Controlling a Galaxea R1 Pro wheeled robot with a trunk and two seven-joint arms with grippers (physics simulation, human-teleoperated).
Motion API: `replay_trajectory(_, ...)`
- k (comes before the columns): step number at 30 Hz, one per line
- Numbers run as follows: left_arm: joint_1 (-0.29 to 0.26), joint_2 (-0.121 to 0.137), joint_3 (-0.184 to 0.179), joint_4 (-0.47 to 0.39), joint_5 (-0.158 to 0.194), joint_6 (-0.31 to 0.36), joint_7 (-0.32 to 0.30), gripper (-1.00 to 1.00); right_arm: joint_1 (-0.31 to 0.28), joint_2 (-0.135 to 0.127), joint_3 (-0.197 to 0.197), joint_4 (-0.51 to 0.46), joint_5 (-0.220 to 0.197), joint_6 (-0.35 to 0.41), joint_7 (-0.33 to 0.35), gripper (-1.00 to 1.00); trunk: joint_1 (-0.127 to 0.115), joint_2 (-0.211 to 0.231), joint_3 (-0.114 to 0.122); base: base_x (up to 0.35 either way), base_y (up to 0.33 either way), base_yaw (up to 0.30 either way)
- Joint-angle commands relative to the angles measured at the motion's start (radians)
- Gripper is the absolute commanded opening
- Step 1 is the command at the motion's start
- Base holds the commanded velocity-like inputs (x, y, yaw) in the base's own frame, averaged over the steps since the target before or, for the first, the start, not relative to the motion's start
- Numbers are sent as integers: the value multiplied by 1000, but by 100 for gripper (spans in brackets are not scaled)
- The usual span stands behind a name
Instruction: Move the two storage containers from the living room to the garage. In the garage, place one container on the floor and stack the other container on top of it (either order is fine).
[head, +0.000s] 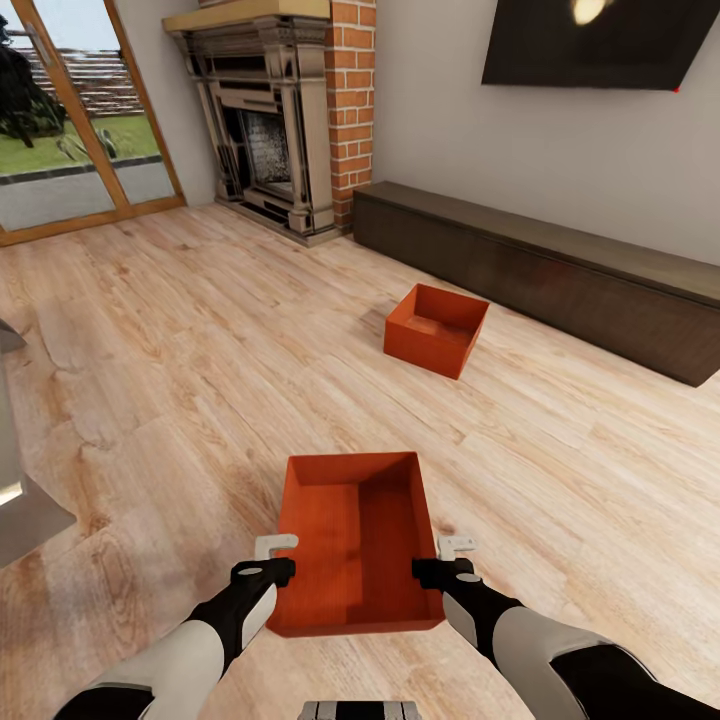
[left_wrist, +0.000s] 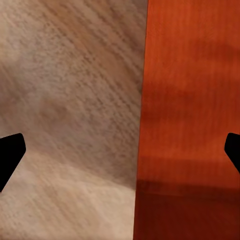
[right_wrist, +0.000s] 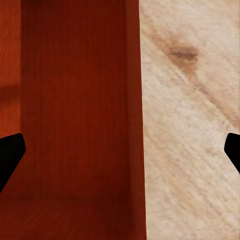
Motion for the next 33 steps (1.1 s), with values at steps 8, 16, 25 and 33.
replay_trajectory(8,0,0,-2,-2,6,5,4,100,-1,0,8,1,-10,-4,-3,100,23,-43,-20,0,0,0)
replay_trajectory(16,0,0,-3,-2,6,5,5,100,-1,0,7,1,-10,-4,-3,100,27,-50,-23,0,0,0)
replay_trajectory(25,0,0,-4,-2,6,5,5,100,-1,0,7,1,-12,-4,-4,100,46,-85,-38,0,0,0)
replay_trajectory(33,0,0,-4,-2,6,5,4,100,-1,-1,10,4,-10,-4,-3,100,46,-85,-38,0,0,0)
